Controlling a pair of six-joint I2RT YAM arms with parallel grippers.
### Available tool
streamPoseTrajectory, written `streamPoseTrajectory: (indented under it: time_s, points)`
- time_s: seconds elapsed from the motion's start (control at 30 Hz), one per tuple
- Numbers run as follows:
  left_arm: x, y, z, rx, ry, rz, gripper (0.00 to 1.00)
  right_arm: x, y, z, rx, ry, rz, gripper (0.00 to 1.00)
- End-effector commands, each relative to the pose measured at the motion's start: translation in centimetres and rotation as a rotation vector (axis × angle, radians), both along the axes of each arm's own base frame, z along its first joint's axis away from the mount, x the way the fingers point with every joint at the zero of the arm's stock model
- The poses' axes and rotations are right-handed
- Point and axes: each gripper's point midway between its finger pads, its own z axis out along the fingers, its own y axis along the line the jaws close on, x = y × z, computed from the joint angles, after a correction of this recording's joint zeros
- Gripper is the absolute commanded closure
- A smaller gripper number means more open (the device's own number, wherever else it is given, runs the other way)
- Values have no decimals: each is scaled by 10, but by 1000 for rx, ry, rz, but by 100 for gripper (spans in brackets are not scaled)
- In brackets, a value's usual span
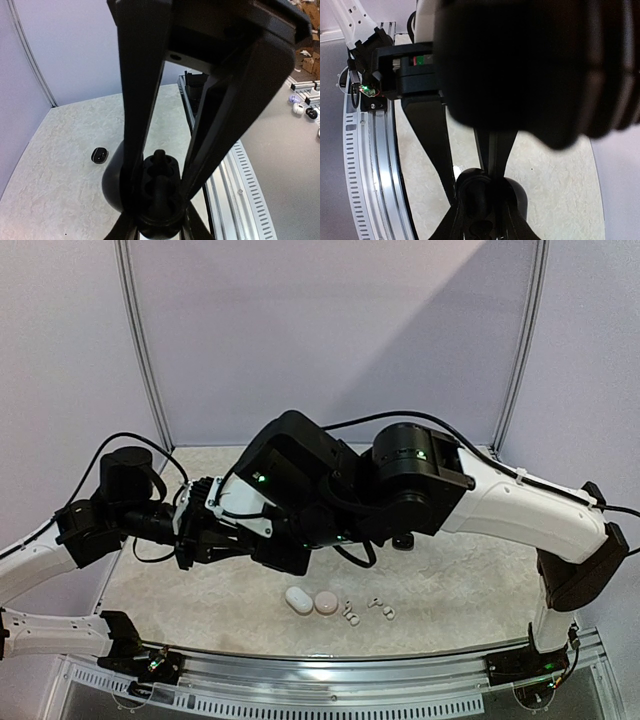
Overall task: Insert the wireless bluetooth earbuds into the charging case
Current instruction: Insert the left earbud into the left side groove of the charging case, then close the charging case.
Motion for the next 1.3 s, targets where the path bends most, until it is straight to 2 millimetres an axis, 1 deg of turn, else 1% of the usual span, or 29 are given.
streamPoseTrajectory:
  time_s: [0.0, 0.1, 0.23, 0.3, 0.33, 0.37, 0.4, 0.43, 0.47, 0.5, 0.53, 0.6, 0.63, 0.67, 0.7, 0.77, 0.8, 0.83, 0.87, 0.9, 0.93, 1.0, 1.03, 1.1, 1.17, 1.2, 1.27]
  points:
    - [-10, 0, 6, -28, 30, -28, 100, 7, -7, 26, 87, -19, -41, 70]
    - [-9, -1, 5, -32, 74, -13, 100, 7, -11, 35, 113, -14, -45, 69]
    - [-4, -1, 0, -27, 117, 21, 100, 2, -15, 56, 188, 6, -35, 68]
    - [-2, 0, -2, -21, 129, 37, 100, -4, -18, 76, 266, 30, -12, 67]
    - [-1, 0, -3, -20, 129, 46, 100, -7, -17, 80, 299, 46, 3, 65]
    - [0, 0, -5, -17, 129, 53, 100, -10, -20, 94, 357, 58, 17, 64]
    - [2, 0, -6, -15, 124, 59, 100, -10, -19, 100, 410, 76, 15, 63]
    - [3, 1, -6, -15, 111, 64, 100, -6, -23, 106, 447, 88, 1, 61]
    - [4, 1, -6, -14, 94, 67, 100, 3, -28, 106, 474, 98, -45, 61]
    - [5, 1, -6, -13, 73, 74, 100, 16, -38, 107, 509, 119, -129, 61]
    - [7, 2, -4, -13, 45, 79, 100, 31, -49, 102, 513, 112, -217, 62]
    - [8, 4, 0, -16, -31, 79, 100, 57, -67, 83, 483, 116, -388, 68]
    - [9, 5, 3, -17, -75, 81, 100, 66, -75, 76, 470, 127, -469, 70]
    - [9, 6, 5, -16, -127, 77, 100, 72, -78, 68, 447, 118, -521, 71]
    - [10, 7, 6, -14, -163, 78, 100, 75, -79, 62, 433, 126, -552, 72]
    - [11, 8, 8, -6, -215, 82, 100, 73, -62, 43, 378, 153, -531, 73]
    - [12, 8, 7, 1, -224, 85, 100, 69, -53, 39, 363, 175, -501, 73]
    - [13, 8, 7, 3, -229, 91, 100, 65, -40, 28, 333, 198, -467, 73]
    - [14, 8, 7, 4, -231, 93, 100, 61, -29, 21, 317, 223, -433, 73]
    - [13, 8, 8, 3, -231, 93, 100, 56, -22, 19, 302, 238, -400, 74]
    - [13, 8, 8, 2, -227, 94, 100, 52, -13, 11, 281, 253, -374, 75]
    - [15, 9, 10, 2, -217, 109, 100, 40, -2, 3, 255, 275, -308, 75]
    - [16, 9, 9, 6, -208, 118, 100, 33, 3, 3, 254, 283, -272, 75]
    - [18, 10, 8, 11, -193, 133, 100, 23, 6, 5, 258, 295, -221, 75]
    - [19, 10, 8, 10, -178, 141, 100, 20, 3, 10, 269, 292, -208, 75]
    - [19, 10, 8, 10, -168, 144, 100, 20, 0, 11, 274, 291, -213, 75]
    - [19, 9, 8, 5, -145, 146, 100, 29, -11, 15, 283, 257, -268, 74]
